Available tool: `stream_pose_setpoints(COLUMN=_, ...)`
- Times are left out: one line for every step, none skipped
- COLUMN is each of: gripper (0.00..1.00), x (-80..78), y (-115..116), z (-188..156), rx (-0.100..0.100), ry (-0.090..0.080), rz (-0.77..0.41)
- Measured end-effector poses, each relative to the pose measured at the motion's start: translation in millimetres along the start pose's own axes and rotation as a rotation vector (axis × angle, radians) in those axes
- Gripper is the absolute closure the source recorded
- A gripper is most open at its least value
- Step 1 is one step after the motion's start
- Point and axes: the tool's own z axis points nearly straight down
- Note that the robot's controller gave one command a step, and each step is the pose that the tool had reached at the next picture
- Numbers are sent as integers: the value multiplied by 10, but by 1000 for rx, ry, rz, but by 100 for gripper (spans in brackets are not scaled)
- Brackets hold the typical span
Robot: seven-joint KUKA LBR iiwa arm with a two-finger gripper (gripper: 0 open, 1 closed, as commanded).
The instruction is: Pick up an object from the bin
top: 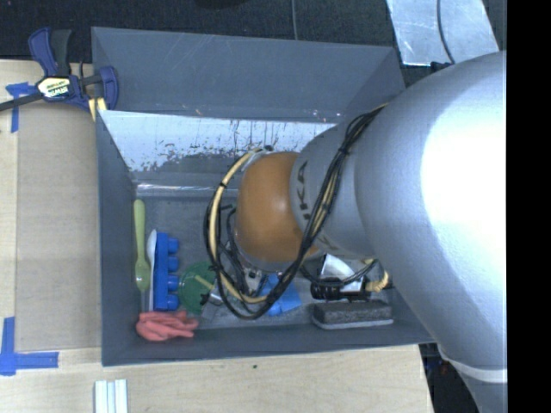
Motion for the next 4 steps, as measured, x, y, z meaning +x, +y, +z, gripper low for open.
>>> stream_pose_setpoints(gripper=100, x=-60, y=81, z=30, rx=1, ry=-6, rz=-136)
stream_pose_setpoints(gripper=100, x=-60, y=81, z=30, rx=1, ry=-6, rz=-135)
stream_pose_setpoints(gripper=100, x=-57, y=74, z=-41, rx=2, ry=-4, rz=-135)
stream_pose_setpoints(gripper=100, x=-66, y=79, z=-128, rx=0, ry=-8, rz=-135)
